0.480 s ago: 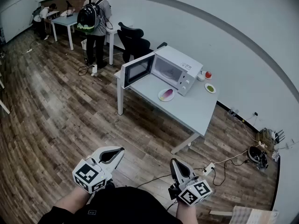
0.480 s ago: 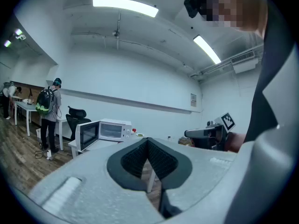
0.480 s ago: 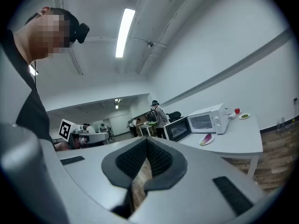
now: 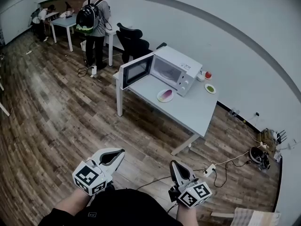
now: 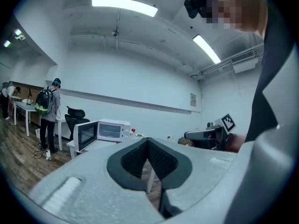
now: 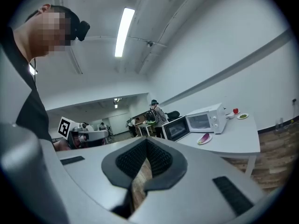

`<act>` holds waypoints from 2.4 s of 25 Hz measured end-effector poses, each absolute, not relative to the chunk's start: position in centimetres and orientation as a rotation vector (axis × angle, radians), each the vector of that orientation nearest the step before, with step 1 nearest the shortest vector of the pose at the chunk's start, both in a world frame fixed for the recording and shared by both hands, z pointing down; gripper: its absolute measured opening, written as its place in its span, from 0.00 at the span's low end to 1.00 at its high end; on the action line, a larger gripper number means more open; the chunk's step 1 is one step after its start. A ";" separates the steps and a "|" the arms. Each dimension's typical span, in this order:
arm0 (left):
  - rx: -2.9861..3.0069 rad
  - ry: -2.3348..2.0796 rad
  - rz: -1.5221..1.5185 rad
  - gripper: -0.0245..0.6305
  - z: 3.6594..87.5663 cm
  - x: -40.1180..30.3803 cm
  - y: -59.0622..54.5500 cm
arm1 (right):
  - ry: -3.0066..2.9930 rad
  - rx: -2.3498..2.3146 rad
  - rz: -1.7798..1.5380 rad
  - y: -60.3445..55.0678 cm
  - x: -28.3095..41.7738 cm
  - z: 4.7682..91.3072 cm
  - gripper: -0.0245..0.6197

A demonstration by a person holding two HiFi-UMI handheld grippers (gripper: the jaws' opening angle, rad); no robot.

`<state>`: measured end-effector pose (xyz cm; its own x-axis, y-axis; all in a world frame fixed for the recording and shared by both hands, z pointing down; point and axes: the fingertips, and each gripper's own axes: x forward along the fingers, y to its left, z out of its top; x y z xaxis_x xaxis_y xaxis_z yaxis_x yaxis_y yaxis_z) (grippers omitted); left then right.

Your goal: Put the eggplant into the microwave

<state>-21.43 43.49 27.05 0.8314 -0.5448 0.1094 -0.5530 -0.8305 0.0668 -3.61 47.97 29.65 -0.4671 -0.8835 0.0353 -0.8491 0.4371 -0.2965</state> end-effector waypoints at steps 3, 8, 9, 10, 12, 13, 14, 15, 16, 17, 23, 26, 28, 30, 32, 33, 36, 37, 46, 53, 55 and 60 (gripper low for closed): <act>2.896 -0.867 0.132 0.05 27.3 -20.4 43.6 | 2.547 -1.575 -0.400 48.2 -2.5 29.7 0.06; 2.871 -0.891 0.149 0.05 27.4 -18.6 44.0 | 2.492 -1.620 -0.387 48.9 0.4 29.6 0.06; 2.880 -0.914 0.174 0.05 27.4 -18.1 44.1 | 2.497 -1.635 -0.377 49.1 1.1 29.7 0.06; 2.895 -0.940 0.204 0.05 27.5 -17.6 44.2 | 2.511 -1.651 -0.361 49.4 1.6 29.8 0.06; 2.921 -0.973 0.241 0.05 27.5 -16.3 44.9 | 2.543 -1.665 -0.333 50.3 2.6 30.2 0.06; 2.923 -0.976 0.239 0.05 27.4 -15.7 45.3 | 2.554 -1.661 -0.328 50.8 3.0 30.4 0.06; 2.917 -0.979 0.229 0.05 27.4 -15.2 45.7 | 2.560 -1.653 -0.332 51.3 3.5 30.7 0.06; 2.908 -0.983 0.218 0.05 27.3 -14.7 46.1 | 2.563 -1.642 -0.341 51.8 4.0 30.9 0.06; 2.898 -0.989 0.209 0.05 27.3 -14.2 46.4 | 2.565 -1.630 -0.353 52.3 4.5 31.2 0.06; 2.893 -0.995 0.205 0.05 27.2 -13.8 46.6 | 2.567 -1.616 -0.365 52.8 5.0 31.4 0.06; 2.904 -1.047 0.225 0.05 26.5 -12.2 47.0 | 2.544 -1.601 -0.430 54.0 7.7 32.5 0.06; 2.902 -1.048 0.228 0.05 26.9 -11.5 47.1 | 2.534 -1.594 -0.448 54.1 8.4 32.9 0.06; 2.899 -1.043 0.229 0.05 27.1 -11.2 46.5 | 2.535 -1.595 -0.464 53.5 8.5 33.1 0.06; 2.896 -1.039 0.229 0.05 27.3 -11.1 45.5 | 2.545 -1.592 -0.475 52.6 8.4 33.1 0.06; 2.892 -1.037 0.219 0.05 27.6 -11.1 44.3 | 2.556 -1.598 -0.475 51.6 8.3 33.2 0.06; 2.892 -1.036 0.211 0.05 27.7 -11.1 43.7 | 2.558 -1.605 -0.475 51.1 8.4 33.2 0.06; 2.893 -1.037 0.189 0.05 28.1 -11.3 41.6 | 2.560 -1.617 -0.475 49.0 8.4 33.4 0.06; 2.893 -1.039 0.183 0.05 28.1 -11.4 40.6 | 2.563 -1.619 -0.473 48.1 8.3 33.4 0.06; 2.878 -1.002 0.155 0.05 28.1 -13.2 30.3 | 2.600 -1.638 -0.449 37.2 5.7 32.6 0.06; 2.891 -0.973 0.170 0.05 28.4 -16.1 22.1 | 2.571 -1.728 -0.394 28.6 2.7 32.1 0.06; 2.886 -0.961 0.165 0.05 28.5 -16.9 20.0 | 2.577 -1.726 -0.392 26.5 1.7 31.9 0.06; 2.895 -0.917 0.168 0.05 28.8 -17.9 15.9 | 2.595 -1.748 -0.371 22.8 -0.2 31.7 0.06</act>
